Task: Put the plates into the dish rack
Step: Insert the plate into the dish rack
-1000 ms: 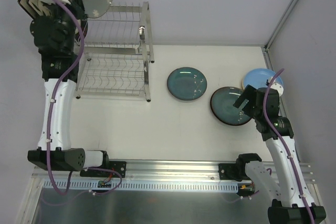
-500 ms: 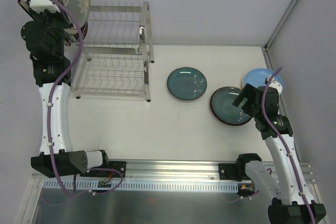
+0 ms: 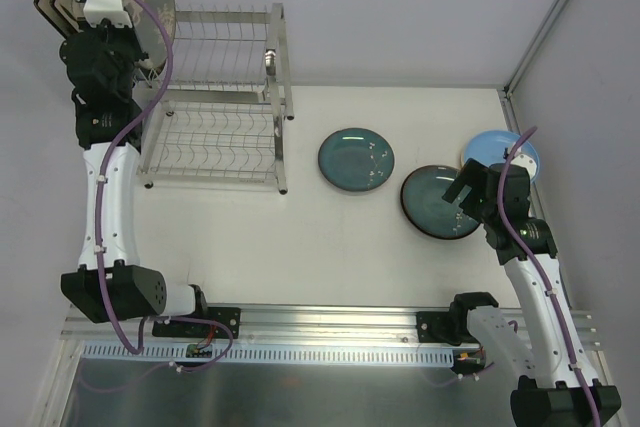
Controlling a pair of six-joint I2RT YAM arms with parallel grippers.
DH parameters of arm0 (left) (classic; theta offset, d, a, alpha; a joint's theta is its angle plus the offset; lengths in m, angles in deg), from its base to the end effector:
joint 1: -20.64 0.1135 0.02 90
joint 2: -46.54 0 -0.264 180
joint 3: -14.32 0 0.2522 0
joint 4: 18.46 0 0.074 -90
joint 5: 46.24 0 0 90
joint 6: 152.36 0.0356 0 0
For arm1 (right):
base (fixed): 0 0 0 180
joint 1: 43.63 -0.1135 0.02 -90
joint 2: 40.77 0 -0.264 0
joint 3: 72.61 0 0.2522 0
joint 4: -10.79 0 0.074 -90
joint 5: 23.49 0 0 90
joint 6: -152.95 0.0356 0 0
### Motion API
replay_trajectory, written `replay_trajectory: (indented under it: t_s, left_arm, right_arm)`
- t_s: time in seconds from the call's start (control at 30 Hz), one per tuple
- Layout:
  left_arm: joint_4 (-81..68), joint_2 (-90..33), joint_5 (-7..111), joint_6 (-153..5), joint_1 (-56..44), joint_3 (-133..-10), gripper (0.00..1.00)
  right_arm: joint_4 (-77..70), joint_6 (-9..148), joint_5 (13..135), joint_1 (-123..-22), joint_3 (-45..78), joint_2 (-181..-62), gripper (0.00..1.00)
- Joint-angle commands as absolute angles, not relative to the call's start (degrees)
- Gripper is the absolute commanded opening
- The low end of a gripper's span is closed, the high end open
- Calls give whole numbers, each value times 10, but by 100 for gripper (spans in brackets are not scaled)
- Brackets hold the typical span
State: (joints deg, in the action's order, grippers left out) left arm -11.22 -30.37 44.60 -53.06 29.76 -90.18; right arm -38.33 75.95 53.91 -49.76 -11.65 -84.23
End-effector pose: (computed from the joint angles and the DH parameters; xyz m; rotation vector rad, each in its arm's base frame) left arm 0.2829 0.0449 0.5256 0.0148 1.2200 0.2719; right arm 0.1614 0.0095 0.3139 0.2556 2.0925 -0.0337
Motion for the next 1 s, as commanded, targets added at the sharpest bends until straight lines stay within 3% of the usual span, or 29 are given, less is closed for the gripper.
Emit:
replay_trajectory:
  t_s: [0.0, 0.7, 0.97]
  left_arm:
    - [-224, -290, 429, -506, 307, -915, 0]
    - [-212, -297, 427, -506, 306, -868, 0]
    - [-207, -290, 424, -519, 307, -865, 23]
  right_arm:
    - [-365, 751, 542, -499, -116, -842, 100]
    - [-367, 752, 555, -499, -118, -837, 100]
    - [-373, 747, 560, -498, -117, -829, 100]
